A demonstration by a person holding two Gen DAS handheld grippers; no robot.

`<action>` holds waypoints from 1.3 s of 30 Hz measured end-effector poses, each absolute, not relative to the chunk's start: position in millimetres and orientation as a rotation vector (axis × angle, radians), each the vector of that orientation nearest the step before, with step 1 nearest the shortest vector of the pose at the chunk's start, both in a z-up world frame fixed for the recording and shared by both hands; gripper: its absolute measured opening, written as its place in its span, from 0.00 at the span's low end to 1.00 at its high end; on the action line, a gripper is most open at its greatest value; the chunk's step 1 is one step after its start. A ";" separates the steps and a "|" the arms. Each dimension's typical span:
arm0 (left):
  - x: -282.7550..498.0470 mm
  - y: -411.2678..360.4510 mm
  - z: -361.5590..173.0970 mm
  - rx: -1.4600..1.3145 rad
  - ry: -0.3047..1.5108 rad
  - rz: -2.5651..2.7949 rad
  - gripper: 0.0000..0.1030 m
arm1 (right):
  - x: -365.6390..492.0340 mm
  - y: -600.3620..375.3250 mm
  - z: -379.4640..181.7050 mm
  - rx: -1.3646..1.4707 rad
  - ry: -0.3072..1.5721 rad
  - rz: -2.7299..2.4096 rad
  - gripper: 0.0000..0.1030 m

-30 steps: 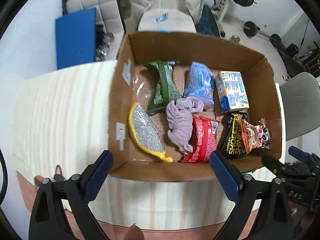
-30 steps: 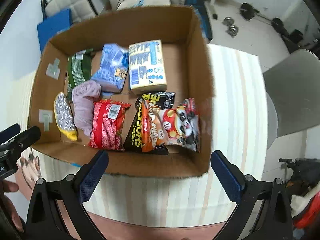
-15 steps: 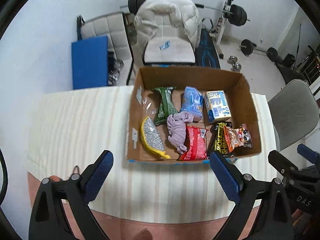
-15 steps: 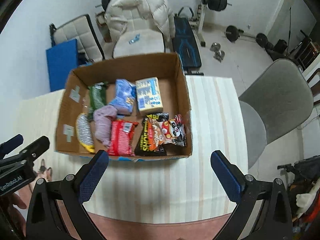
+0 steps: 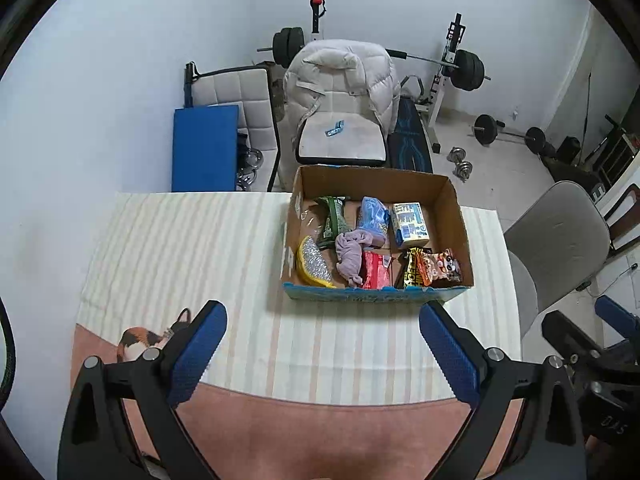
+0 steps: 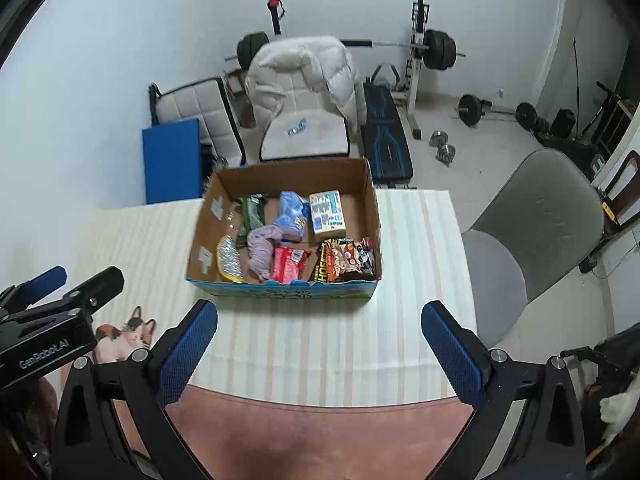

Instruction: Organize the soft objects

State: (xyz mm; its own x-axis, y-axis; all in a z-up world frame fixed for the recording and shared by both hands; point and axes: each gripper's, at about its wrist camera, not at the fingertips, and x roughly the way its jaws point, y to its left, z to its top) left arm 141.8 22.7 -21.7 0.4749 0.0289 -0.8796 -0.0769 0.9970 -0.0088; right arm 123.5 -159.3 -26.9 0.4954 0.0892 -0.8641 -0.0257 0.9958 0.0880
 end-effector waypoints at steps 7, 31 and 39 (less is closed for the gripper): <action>109.8 21.4 2.2 -0.052 1.051 0.054 0.96 | 80.8 -158.5 12.1 0.061 0.995 0.080 1.00; 83.5 6.9 39.6 -0.023 0.945 0.049 0.96 | 34.8 -172.0 73.2 0.045 0.881 0.027 1.00; 82.9 5.0 43.6 -0.018 0.937 0.045 0.96 | 37.6 -173.0 79.7 0.040 0.864 0.022 1.00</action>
